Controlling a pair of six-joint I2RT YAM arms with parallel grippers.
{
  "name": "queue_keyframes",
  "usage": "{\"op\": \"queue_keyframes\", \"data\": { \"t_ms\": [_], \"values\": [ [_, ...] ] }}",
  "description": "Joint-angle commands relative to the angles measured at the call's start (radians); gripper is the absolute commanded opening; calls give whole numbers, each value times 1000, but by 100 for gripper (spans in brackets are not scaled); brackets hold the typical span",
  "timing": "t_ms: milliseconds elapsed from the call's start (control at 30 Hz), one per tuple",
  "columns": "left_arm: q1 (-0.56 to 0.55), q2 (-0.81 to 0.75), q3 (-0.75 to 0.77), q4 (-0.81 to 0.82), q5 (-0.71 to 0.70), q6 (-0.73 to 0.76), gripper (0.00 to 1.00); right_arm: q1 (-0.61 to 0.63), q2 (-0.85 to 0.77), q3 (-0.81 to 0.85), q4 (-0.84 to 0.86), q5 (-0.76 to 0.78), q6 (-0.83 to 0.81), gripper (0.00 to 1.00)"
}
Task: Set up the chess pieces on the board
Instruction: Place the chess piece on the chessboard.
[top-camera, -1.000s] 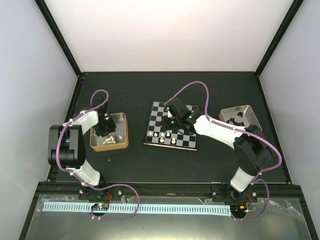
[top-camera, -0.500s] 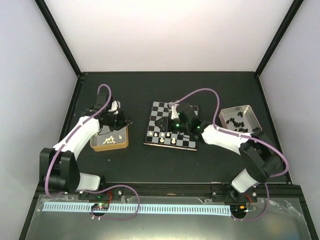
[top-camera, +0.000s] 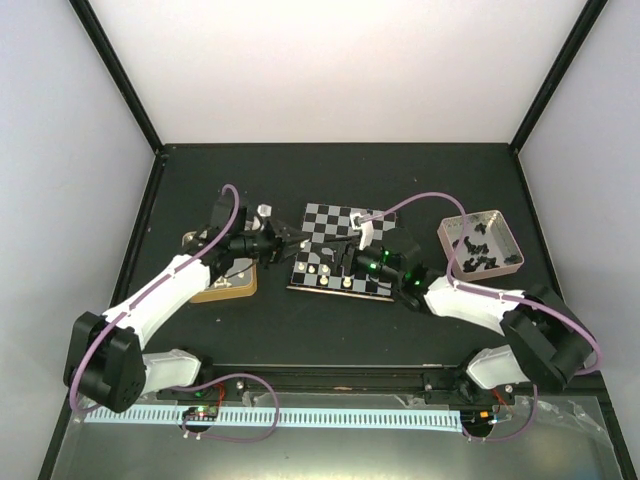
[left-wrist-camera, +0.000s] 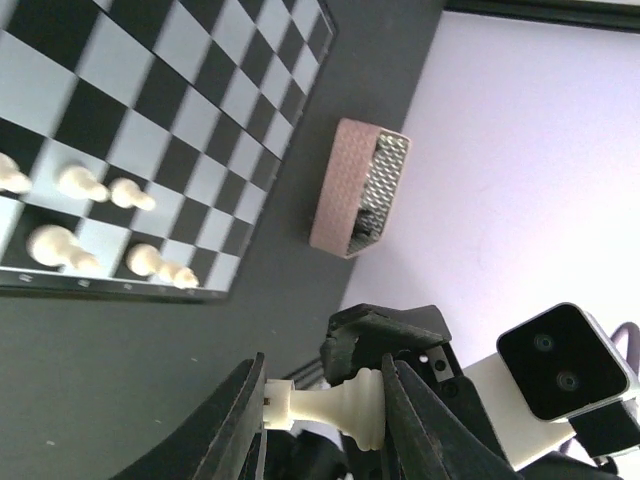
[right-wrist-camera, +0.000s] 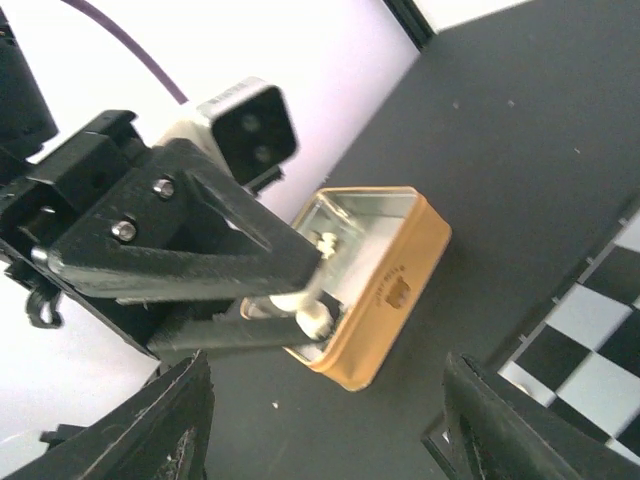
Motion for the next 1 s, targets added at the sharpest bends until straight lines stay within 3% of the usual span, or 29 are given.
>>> {"op": "queue_keyframes", "data": {
  "t_ms": [0, 433, 800, 967],
  "values": [
    [-43, -8, 8, 139, 46, -191, 24, 7, -20, -2, 115, -6, -53, 64],
    [-89, -2, 8, 180, 56, -272, 24, 8, 30, 76, 64, -8, -116, 49],
    [-91, -12, -9, 213, 76, -298, 25, 8, 110, 131, 110, -60, -36, 21],
    [-90, -15, -9, 241, 81, -315, 25, 7, 137, 135, 126, -77, -25, 22]
  ]
}}
